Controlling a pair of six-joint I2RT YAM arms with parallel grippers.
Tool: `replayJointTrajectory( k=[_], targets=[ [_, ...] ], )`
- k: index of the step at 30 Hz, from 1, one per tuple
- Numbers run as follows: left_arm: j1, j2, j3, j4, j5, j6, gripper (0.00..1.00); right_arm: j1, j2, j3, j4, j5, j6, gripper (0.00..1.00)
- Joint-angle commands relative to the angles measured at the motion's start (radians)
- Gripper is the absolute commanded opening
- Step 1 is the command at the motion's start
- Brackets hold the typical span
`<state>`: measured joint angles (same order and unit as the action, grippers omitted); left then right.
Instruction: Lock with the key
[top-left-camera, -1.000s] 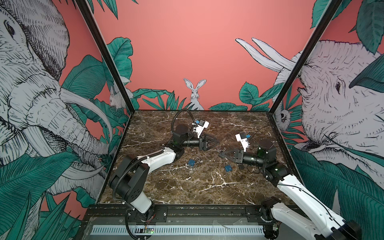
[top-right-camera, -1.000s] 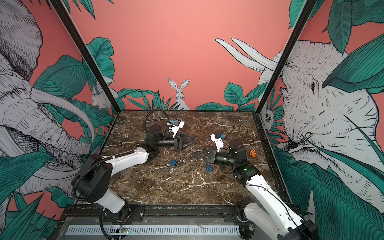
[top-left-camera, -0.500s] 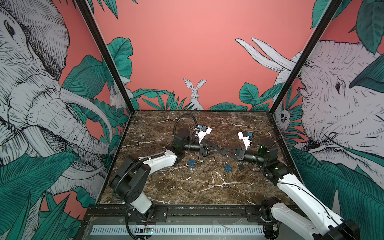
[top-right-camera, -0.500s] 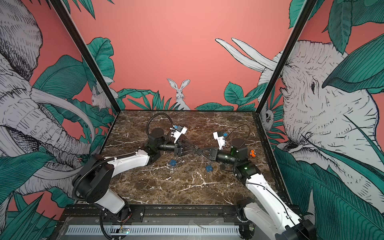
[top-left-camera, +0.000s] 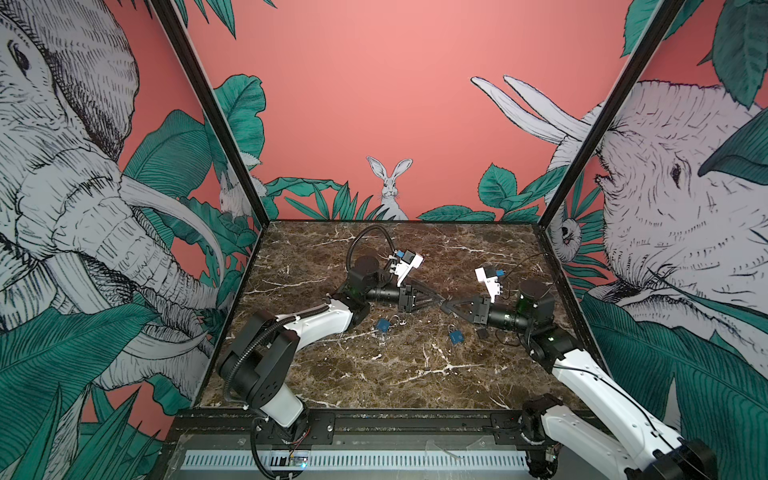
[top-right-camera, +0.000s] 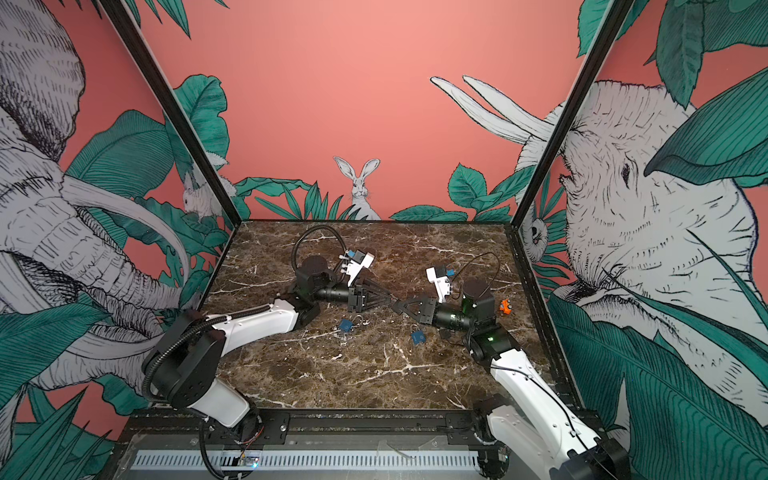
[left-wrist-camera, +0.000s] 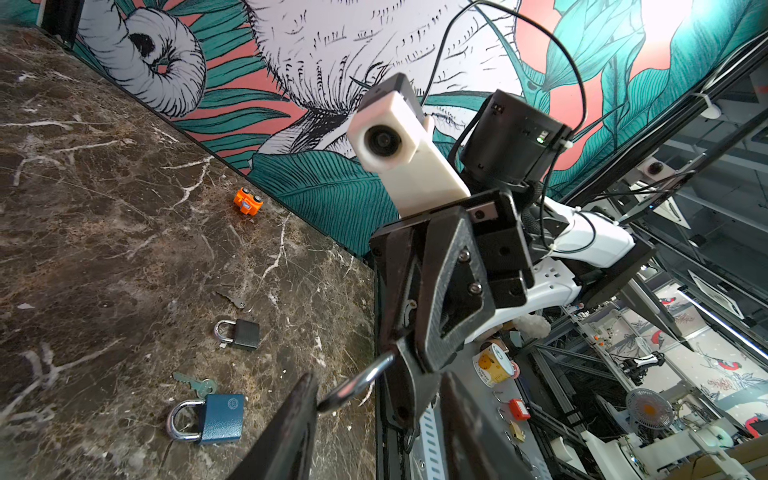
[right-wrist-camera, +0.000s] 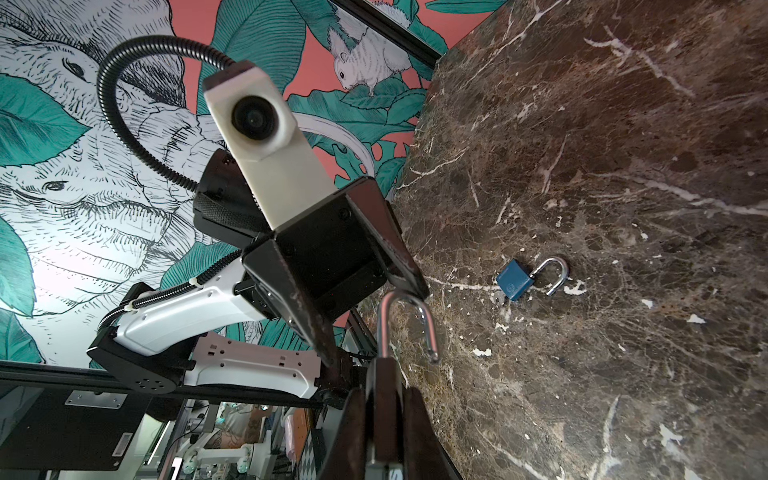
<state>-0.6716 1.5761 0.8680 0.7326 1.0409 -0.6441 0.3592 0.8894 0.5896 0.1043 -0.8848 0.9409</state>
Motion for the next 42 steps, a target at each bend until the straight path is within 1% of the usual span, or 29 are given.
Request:
replayJointTrajectory(
  k=[1,10,13,16,26,35,42],
  targets=[
    [-0.002,-0.002,0.011,0.033,-0.003,-0.01,0.49,-0.005,0.0,-0.002,0.09,-0.031,0.018,0.0],
    [-0.01,0.02,0.022,0.09,0.01,-0.05,0.48,-0.005,0.007,-0.012,0.114,-0.037,0.042,0.0],
    [-0.014,0.013,0.016,0.101,0.02,-0.053,0.45,-0.008,0.019,-0.007,0.095,-0.036,0.029,0.0],
    [-0.014,0.006,0.013,0.094,0.023,-0.05,0.41,-0.015,0.019,-0.001,0.079,-0.029,0.006,0.0],
    [-0.013,-0.01,0.007,0.056,0.023,-0.04,0.35,-0.032,0.007,0.015,0.04,-0.02,-0.051,0.0],
    [-0.015,0.013,0.011,0.058,0.023,-0.055,0.22,-0.035,-0.019,0.026,0.036,-0.01,-0.081,0.0],
    [-0.016,0.013,0.009,0.059,0.03,-0.065,0.17,-0.036,-0.033,0.031,0.028,0.001,-0.105,0.0]
  ],
)
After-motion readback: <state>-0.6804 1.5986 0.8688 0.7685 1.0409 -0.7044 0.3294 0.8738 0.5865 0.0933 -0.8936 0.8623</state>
